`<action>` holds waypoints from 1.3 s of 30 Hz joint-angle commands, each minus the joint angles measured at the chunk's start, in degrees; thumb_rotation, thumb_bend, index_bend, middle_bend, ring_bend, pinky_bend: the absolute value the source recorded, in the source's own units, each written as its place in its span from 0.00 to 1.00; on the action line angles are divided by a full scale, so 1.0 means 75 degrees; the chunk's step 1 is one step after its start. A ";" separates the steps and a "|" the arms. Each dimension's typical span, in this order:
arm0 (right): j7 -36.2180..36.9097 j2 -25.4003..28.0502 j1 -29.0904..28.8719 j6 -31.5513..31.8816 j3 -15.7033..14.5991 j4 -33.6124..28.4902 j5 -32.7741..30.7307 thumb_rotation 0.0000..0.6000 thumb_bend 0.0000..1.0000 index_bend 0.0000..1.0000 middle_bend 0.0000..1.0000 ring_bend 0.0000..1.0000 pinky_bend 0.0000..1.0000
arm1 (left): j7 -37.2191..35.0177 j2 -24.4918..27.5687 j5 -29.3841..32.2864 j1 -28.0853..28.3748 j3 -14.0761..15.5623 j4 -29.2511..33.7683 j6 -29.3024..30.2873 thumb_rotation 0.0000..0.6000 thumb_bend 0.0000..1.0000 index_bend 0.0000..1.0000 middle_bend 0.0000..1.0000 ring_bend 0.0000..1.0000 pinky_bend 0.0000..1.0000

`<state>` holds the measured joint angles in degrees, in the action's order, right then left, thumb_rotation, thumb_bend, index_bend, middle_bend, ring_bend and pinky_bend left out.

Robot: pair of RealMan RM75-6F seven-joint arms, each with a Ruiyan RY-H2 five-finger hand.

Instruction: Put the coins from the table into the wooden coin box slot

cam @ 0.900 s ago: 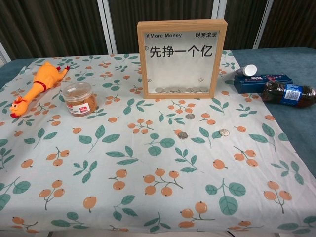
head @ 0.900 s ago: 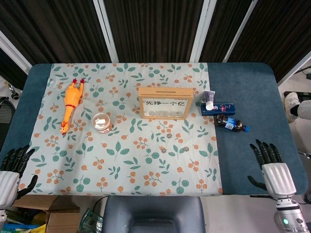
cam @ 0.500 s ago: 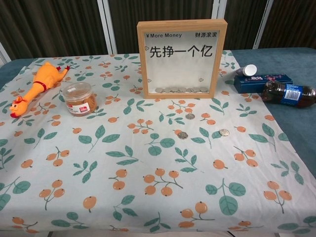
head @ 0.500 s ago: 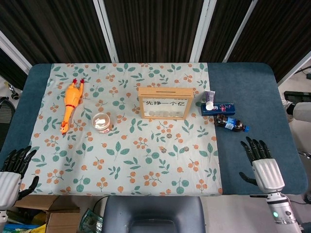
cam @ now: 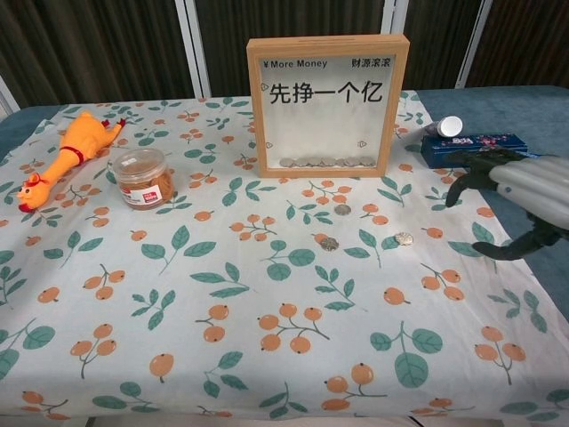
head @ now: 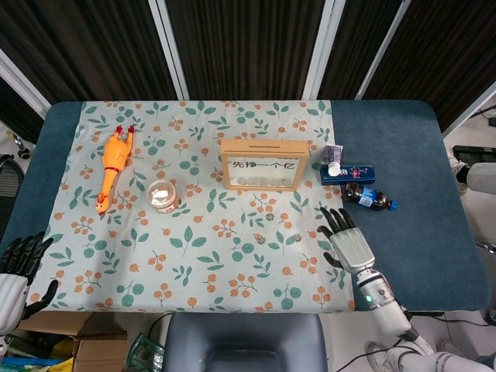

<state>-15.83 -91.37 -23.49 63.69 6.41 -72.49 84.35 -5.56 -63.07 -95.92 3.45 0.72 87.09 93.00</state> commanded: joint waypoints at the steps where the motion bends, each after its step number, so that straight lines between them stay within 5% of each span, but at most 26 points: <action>1: -0.0009 -0.0409 -0.0271 -0.0348 0.0120 0.0424 -0.0215 1.00 0.53 0.47 0.03 0.00 0.00 | -0.0031 0.0008 0.0021 0.0010 0.0000 -0.0008 -0.0037 1.00 0.41 0.00 0.00 0.00 0.00; 39: -0.0077 -0.1248 -0.1005 -0.0833 -0.0004 0.1225 -0.0699 1.00 0.55 0.52 0.06 0.00 0.00 | -0.0223 0.0047 0.0026 -0.0023 -0.0012 -0.0077 0.0033 1.00 0.41 0.00 0.00 0.00 0.00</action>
<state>-16.34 -100.68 -30.95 57.56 6.41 -63.39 79.21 -7.22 -62.73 -95.73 3.27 0.63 86.51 93.25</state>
